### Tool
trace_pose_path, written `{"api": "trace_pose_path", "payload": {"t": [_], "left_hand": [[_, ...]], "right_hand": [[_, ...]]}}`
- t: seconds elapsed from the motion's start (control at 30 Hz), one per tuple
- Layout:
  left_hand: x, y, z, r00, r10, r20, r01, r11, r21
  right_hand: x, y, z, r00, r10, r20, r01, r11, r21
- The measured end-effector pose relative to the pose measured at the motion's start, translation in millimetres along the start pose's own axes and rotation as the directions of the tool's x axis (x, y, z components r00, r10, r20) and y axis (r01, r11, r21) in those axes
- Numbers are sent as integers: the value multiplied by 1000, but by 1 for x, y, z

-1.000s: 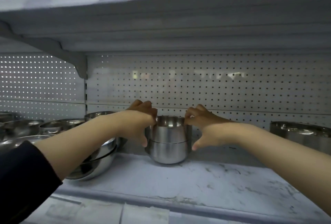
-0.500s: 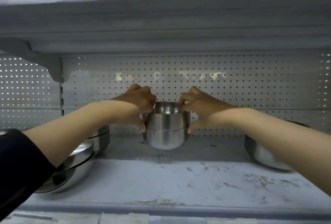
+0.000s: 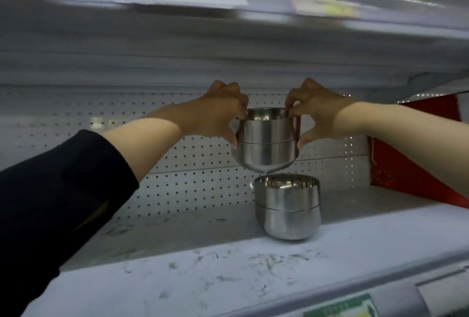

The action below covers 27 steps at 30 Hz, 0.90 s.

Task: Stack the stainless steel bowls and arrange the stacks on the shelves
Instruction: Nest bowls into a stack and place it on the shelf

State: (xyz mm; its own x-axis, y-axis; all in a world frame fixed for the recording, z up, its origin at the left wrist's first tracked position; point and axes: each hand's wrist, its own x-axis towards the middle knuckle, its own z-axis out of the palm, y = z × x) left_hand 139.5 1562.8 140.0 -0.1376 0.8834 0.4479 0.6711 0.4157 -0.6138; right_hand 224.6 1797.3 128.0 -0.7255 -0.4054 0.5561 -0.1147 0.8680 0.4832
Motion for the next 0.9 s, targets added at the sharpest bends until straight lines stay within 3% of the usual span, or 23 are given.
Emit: {"api": "trace_pose_path", "payload": {"t": [0.33,0.53,0.77,0.9], "left_hand": [[32,25,51,993,64,101,-55,994,-93],[34,24,61,990,35,134,-22,995,-96],[31,29,58,982,-18,187,42,991,-123],[22,31,49,969,-139,203,183,959,-215]], "right_hand": [[-23,26,46,979,5,203,-13,999,35],[-28,29,56,978,7,210,-28,994,101],[-27,30,60,960,64,273,-101,987,126],[-30,31,50,956,60,286,-122,971,205]]}}
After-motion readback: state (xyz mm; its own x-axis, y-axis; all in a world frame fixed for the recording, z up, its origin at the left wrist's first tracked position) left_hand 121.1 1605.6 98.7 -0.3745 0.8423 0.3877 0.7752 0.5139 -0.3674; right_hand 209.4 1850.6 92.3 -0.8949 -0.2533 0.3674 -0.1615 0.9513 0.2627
